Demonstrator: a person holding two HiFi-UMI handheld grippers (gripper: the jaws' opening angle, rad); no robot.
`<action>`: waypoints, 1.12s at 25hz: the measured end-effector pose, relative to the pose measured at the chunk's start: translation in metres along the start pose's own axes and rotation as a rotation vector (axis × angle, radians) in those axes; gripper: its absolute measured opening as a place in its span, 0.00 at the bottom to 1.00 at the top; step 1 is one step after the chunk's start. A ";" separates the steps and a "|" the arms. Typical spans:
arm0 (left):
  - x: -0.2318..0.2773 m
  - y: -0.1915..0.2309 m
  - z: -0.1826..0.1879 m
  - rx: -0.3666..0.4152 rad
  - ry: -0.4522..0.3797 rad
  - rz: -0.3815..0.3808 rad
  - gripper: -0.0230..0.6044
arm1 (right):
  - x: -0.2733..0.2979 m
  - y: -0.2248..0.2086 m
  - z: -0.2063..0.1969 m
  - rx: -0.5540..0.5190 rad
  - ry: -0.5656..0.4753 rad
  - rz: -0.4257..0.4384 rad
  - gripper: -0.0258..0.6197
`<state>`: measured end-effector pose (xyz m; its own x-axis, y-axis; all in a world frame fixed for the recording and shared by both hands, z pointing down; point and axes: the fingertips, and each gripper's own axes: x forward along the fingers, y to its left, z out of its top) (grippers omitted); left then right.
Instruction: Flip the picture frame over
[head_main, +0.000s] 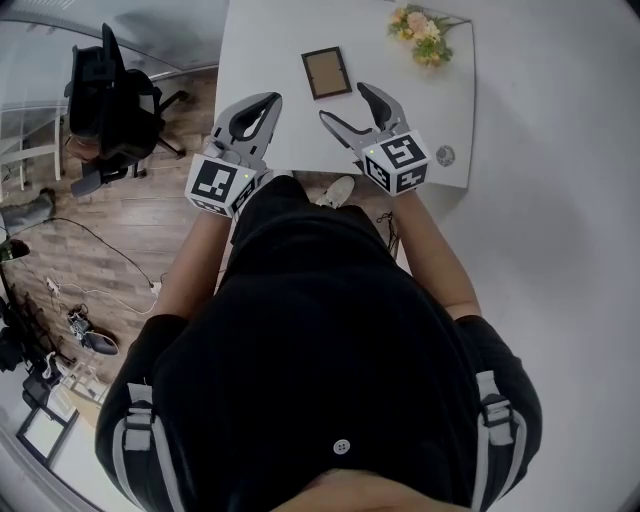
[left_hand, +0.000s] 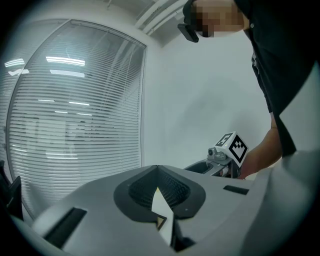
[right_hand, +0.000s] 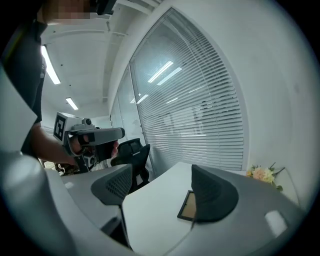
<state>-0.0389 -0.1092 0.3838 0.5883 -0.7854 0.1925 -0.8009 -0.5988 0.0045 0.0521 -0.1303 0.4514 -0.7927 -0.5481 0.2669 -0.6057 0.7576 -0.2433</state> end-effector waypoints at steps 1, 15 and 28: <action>0.003 0.004 -0.002 -0.003 -0.001 -0.005 0.04 | 0.005 -0.004 -0.002 0.003 0.006 -0.006 0.62; 0.056 0.072 -0.035 -0.044 -0.014 -0.149 0.04 | 0.091 -0.046 -0.039 0.082 0.143 -0.145 0.62; 0.093 0.102 -0.086 -0.058 0.028 -0.246 0.04 | 0.147 -0.085 -0.106 0.144 0.317 -0.271 0.61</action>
<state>-0.0752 -0.2302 0.4863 0.7638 -0.6117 0.2061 -0.6393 -0.7610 0.1106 -0.0059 -0.2375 0.6098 -0.5568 -0.5679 0.6061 -0.8103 0.5319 -0.2461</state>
